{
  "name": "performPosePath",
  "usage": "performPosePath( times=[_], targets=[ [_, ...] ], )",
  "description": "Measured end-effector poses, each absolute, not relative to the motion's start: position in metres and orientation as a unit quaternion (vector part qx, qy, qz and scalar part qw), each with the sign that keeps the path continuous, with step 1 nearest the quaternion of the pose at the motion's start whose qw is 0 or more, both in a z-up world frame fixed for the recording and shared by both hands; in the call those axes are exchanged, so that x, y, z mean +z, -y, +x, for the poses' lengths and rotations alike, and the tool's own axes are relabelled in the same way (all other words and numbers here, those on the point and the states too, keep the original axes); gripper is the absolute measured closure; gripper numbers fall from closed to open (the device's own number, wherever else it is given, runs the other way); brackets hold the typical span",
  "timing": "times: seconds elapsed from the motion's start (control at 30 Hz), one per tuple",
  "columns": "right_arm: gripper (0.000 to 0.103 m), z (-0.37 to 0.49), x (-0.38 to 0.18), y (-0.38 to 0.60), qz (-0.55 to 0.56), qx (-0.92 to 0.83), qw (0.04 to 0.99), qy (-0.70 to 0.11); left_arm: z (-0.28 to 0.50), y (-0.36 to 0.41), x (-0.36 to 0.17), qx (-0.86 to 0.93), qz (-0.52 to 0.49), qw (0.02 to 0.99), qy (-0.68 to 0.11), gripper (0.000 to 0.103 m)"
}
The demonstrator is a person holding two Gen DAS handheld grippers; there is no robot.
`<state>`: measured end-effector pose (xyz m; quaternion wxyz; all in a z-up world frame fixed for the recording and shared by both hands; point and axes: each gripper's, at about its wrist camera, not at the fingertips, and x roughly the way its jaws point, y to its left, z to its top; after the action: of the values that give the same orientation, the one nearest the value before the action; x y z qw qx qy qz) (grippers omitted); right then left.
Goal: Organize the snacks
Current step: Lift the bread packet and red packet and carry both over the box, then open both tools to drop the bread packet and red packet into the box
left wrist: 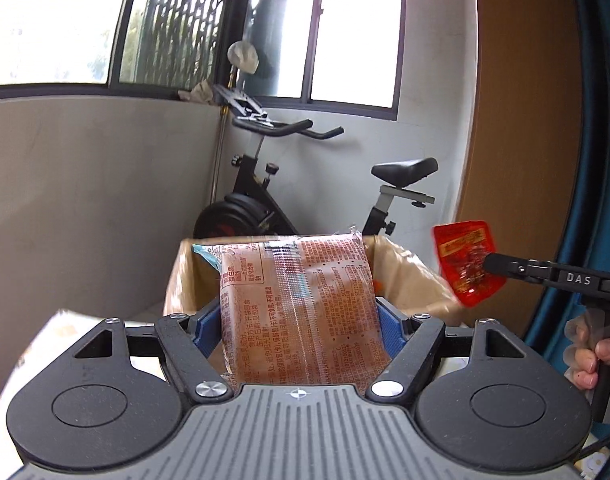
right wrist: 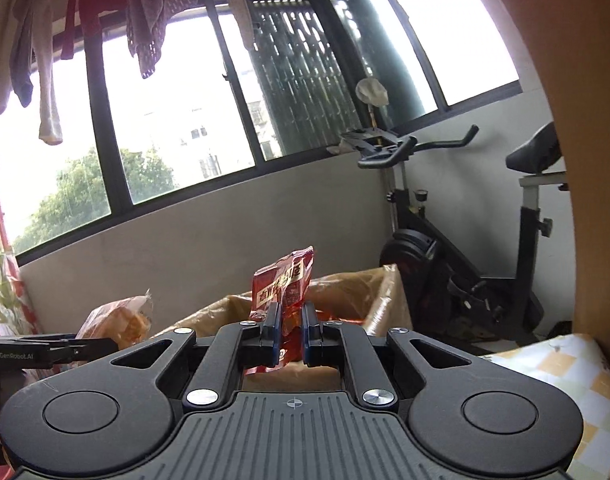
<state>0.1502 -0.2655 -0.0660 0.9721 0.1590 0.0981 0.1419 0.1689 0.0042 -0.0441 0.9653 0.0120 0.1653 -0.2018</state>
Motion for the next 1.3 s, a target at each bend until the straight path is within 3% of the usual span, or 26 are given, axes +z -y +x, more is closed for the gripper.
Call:
performPosePath(
  times=[0.27, 0.5, 0.6, 0.8, 0.9, 0.97, 1.07, 1.3],
  targets=[
    [0.094, 0.252, -0.07, 0.201, 0.146, 0.101, 0.961, -0.214, 0.249, 0.004, -0.049, -0.156, 0.019, 0.965, -0.212, 0.025],
    [0.091, 0.27, -0.088, 0.177, 0.12, 0.06, 0.955, -0.264, 0.276, 0.01, -0.06, -0.145, 0.041, 0.961, -0.233, 0.026],
    [0.085, 0.268, -0.091, 0.177, 0.118, 0.047, 0.954, -0.271, 0.278, 0.007, -0.061, -0.149, 0.026, 0.96, -0.236, 0.024],
    [0.068, 0.255, -0.085, 0.182, 0.108, 0.04, 0.959, -0.259, 0.264, 0.008, -0.057, -0.151, 0.054, 0.961, -0.226, 0.019],
    [0.051, 0.246, -0.08, 0.187, 0.111, 0.038, 0.963, -0.245, 0.255, 0.004, -0.052, -0.158, 0.051, 0.961, -0.223, 0.019],
    [0.032, 0.237, -0.077, 0.189, 0.112, 0.034, 0.966, -0.231, 0.248, 0.002, -0.049, -0.164, 0.049, 0.96, -0.221, 0.018],
    [0.019, 0.221, -0.073, 0.192, 0.117, 0.031, 0.969, -0.215, 0.233, -0.006, -0.044, -0.164, 0.047, 0.962, -0.215, 0.015],
    [0.0, 0.181, -0.075, 0.204, 0.124, 0.02, 0.979, -0.161, 0.198, -0.029, -0.049, -0.17, 0.04, 0.963, -0.207, 0.015]
  ],
)
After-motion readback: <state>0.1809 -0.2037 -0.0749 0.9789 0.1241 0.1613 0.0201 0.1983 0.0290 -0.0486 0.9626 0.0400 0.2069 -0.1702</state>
